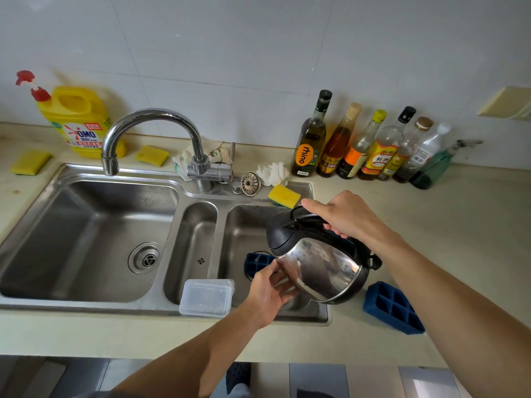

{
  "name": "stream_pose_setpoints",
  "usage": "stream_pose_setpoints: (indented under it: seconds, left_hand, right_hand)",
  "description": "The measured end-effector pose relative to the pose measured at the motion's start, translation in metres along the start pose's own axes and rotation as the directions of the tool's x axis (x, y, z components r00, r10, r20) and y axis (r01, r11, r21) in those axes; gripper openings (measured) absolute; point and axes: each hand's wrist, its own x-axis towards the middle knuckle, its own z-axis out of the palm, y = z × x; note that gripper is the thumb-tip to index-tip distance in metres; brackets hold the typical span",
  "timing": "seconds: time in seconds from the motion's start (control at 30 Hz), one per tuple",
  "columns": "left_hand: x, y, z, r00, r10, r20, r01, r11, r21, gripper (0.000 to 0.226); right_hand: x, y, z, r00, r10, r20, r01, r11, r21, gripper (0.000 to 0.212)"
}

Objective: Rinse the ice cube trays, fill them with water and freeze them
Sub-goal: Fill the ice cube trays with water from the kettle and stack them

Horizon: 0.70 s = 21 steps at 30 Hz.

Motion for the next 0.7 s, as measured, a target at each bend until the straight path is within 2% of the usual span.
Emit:
stream_pose_setpoints:
  seconds: [0.7]
  left_hand:
    - [-0.0046,0.0005,-0.0025,1.000,-0.021,-0.007,0.020,0.999,-0.029,0.041]
  right_hand:
    - [-0.0036,-0.0042,-0.0009,1.000,0.001,0.012,-0.001,1.000,-0.019,0.066]
